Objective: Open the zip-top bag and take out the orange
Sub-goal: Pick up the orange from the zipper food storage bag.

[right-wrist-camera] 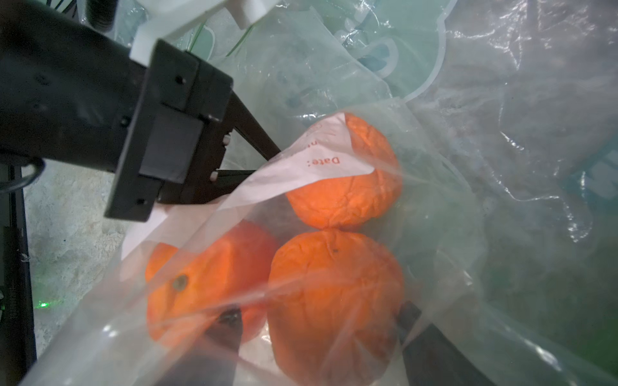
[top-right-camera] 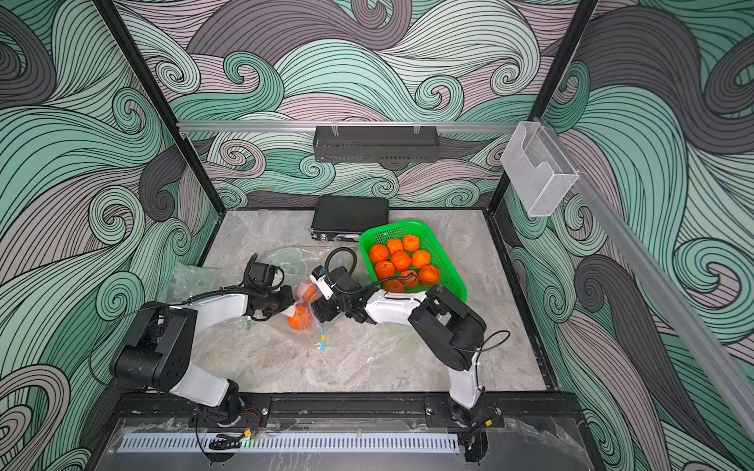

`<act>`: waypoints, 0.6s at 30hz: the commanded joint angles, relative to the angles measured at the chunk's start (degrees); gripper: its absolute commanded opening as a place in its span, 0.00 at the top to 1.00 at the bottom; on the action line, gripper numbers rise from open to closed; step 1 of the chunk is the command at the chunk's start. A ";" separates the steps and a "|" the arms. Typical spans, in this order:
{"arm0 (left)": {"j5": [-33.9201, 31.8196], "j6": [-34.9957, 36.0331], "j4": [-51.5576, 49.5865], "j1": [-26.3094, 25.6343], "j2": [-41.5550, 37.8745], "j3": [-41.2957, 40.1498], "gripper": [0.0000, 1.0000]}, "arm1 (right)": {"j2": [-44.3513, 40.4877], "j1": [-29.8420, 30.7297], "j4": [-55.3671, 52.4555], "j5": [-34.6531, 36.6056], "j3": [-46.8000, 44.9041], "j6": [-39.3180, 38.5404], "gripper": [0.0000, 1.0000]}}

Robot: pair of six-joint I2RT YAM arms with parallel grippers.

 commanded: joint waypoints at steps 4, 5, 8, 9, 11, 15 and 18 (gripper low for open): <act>-0.72 0.56 -4.16 -0.09 1.76 0.22 1.00 | 2.40 -0.35 -1.62 -3.23 1.68 1.81 0.32; -0.69 0.57 -4.16 -0.08 1.74 0.17 1.00 | 2.48 -0.35 -1.64 -3.33 1.64 1.86 0.32; -0.68 0.53 -4.20 -0.06 1.71 0.13 1.00 | 2.24 -0.35 -1.28 -3.52 1.36 1.82 0.35; -0.68 0.53 -4.16 -0.03 1.77 0.14 1.00 | 2.05 -0.44 -1.19 -3.75 1.31 1.69 0.38; -0.68 0.50 -4.21 -0.09 1.71 0.12 1.00 | 1.48 -0.53 -1.10 -4.23 0.98 1.58 0.43; -0.77 0.53 -4.27 -0.05 1.63 0.08 1.00 | -1.03 -0.79 -0.93 -3.81 -0.94 1.34 0.51; -0.79 0.53 -4.21 -0.05 1.60 0.06 1.00 | -3.66 -0.88 -0.48 -3.53 -3.43 1.14 0.52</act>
